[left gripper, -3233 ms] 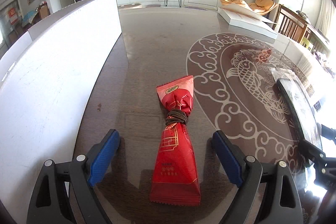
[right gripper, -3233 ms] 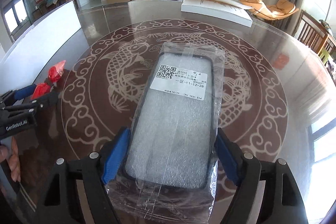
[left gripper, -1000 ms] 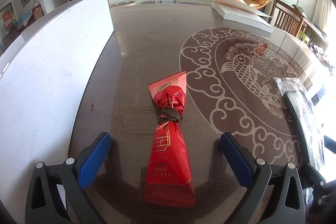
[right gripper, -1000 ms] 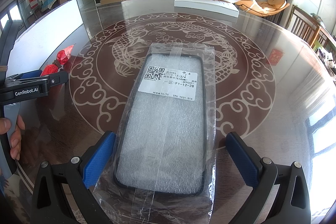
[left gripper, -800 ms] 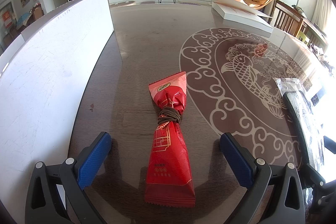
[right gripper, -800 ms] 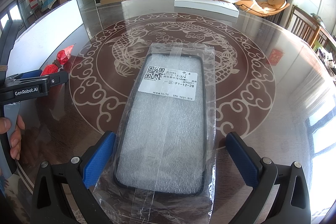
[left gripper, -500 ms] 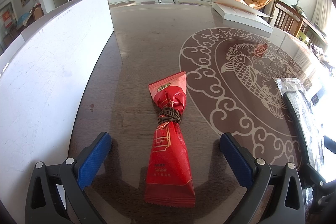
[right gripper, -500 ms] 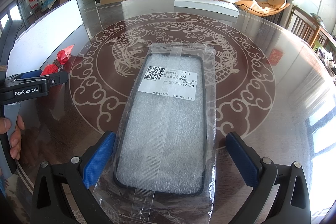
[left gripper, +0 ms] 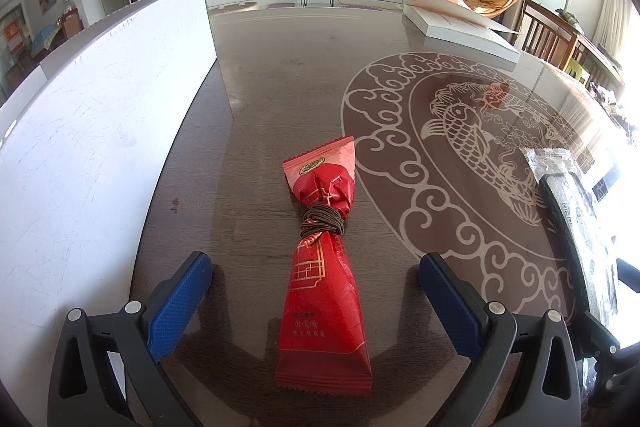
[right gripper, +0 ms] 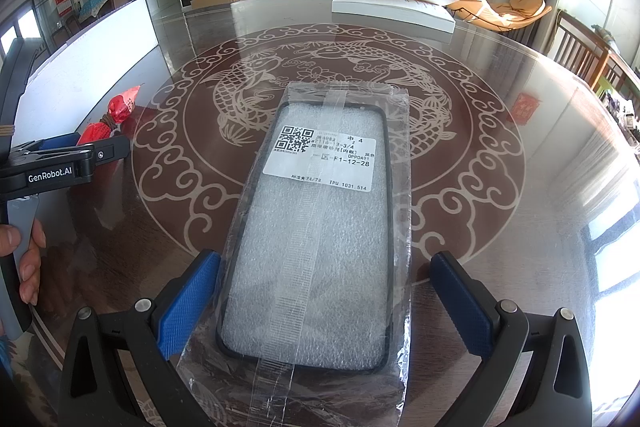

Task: Organize objects

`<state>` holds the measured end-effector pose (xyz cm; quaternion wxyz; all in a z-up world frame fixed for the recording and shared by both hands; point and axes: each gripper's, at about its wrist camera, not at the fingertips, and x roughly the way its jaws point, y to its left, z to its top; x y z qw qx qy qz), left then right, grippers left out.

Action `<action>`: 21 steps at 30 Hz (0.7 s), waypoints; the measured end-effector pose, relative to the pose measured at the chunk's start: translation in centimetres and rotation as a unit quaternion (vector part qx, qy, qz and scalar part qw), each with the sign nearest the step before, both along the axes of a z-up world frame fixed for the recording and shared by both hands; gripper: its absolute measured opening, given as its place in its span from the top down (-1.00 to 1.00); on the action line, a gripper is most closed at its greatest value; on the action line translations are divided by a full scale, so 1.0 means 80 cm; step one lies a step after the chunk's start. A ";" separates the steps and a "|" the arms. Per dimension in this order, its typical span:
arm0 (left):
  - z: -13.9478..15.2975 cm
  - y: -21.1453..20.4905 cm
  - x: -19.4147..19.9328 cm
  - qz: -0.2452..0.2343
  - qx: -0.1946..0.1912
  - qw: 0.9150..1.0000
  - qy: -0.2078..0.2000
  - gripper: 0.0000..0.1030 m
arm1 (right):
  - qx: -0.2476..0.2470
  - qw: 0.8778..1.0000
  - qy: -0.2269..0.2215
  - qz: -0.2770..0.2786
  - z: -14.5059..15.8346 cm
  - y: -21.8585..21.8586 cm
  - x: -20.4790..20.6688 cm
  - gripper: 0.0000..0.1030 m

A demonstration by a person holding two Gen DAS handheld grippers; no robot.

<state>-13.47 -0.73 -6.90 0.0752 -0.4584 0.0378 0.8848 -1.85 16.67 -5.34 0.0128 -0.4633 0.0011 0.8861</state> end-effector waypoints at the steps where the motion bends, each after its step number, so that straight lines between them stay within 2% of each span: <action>1: 0.000 0.001 0.000 0.000 0.000 1.000 0.000 -1.00 | 0.000 1.000 0.000 0.000 0.000 0.000 0.000 -1.00; 11: 0.000 0.000 0.001 -0.003 -0.001 1.000 -0.004 -1.00 | 0.000 1.000 0.000 0.000 0.000 0.000 0.000 -1.00; 14: 0.003 -0.003 -0.003 -0.042 -0.007 0.998 -0.042 -1.00 | 0.000 1.000 -0.001 0.001 0.000 0.000 0.000 -1.00; 16: 0.007 -0.008 -0.007 -0.051 0.006 0.997 -0.063 -1.00 | -0.002 0.999 -0.027 0.017 0.002 0.001 -0.008 -1.00; 19: 0.010 -0.014 -0.014 -0.042 0.031 0.996 -0.069 -1.00 | -0.003 0.996 -0.084 0.033 0.004 0.006 -0.039 -1.00; 21: 0.015 -0.007 -0.013 -0.047 0.011 0.998 -0.051 -0.50 | -0.011 0.994 -0.107 0.032 0.004 0.010 -0.061 -1.00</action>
